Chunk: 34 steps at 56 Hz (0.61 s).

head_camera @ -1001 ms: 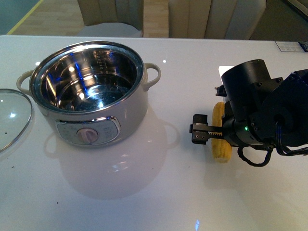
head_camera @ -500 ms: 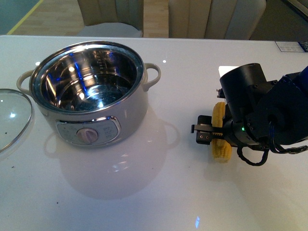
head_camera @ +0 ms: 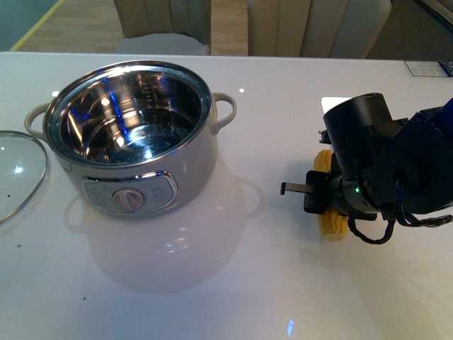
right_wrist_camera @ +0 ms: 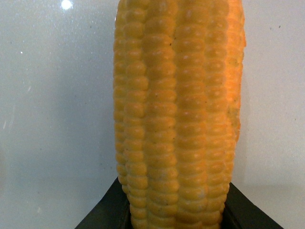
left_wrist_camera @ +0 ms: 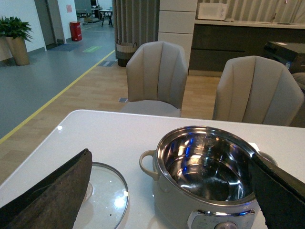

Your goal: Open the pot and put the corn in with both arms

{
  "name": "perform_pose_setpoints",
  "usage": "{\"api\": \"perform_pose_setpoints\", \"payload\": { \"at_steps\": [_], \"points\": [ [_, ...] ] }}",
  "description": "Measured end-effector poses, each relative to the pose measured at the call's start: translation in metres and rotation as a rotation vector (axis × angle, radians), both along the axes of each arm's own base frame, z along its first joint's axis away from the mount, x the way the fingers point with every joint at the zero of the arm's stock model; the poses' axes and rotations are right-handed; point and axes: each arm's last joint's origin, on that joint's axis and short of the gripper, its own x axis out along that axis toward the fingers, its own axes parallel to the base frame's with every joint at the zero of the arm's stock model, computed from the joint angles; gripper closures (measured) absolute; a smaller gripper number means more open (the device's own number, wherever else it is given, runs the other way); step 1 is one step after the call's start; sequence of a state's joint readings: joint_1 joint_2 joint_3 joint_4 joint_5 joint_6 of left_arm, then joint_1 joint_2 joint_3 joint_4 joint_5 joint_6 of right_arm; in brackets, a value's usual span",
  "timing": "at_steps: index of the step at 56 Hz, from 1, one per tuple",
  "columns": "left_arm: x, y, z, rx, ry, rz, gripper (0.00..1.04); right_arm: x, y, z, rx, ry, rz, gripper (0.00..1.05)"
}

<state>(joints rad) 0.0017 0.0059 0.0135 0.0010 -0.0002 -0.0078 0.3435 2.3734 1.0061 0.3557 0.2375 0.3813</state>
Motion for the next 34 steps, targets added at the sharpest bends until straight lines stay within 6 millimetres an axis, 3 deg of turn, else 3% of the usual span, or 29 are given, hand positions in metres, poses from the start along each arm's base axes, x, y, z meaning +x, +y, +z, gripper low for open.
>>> {"api": "perform_pose_setpoints", "payload": {
  "at_steps": [14,34],
  "points": [
    [0.0,0.0,0.0,0.0,0.0,0.0,0.07,-0.026,-0.015,0.013,0.057,0.015,0.02,0.79],
    [0.0,0.0,0.0,0.0,0.0,0.0,0.07,-0.047,-0.019,0.097,0.2,-0.149,0.13,0.78]
  ]
}}
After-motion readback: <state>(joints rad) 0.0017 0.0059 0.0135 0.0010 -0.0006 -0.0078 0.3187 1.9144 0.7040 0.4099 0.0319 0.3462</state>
